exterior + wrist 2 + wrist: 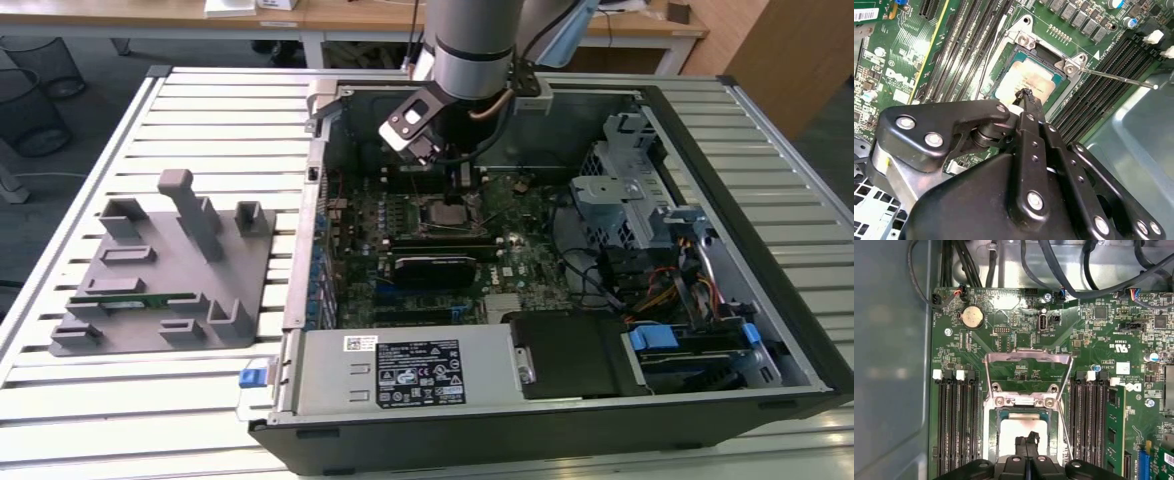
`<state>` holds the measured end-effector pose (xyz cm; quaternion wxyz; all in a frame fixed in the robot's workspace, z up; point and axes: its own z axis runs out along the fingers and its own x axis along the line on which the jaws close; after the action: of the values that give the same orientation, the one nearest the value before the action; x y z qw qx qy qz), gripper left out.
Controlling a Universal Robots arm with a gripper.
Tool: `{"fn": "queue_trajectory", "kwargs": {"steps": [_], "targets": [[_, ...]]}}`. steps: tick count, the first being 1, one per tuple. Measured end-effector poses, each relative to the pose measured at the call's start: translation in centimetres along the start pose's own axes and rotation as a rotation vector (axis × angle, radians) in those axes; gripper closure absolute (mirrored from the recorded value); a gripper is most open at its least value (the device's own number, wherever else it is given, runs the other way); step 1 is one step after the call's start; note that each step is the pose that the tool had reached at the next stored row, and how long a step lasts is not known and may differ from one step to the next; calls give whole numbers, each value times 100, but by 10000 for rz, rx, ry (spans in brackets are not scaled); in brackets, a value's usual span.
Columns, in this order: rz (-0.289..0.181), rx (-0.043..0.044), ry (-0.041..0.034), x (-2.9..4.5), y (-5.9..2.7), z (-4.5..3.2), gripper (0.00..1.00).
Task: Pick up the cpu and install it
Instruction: 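Place the cpu into insertion slot, then close the cpu cover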
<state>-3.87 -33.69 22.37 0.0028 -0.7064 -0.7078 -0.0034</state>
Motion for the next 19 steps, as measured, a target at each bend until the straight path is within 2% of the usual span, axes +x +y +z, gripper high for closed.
{"fn": "queue_trajectory", "kwargs": {"steps": [19], "targets": [[1, 0, -15, 7, 0, -135, 89]]}}
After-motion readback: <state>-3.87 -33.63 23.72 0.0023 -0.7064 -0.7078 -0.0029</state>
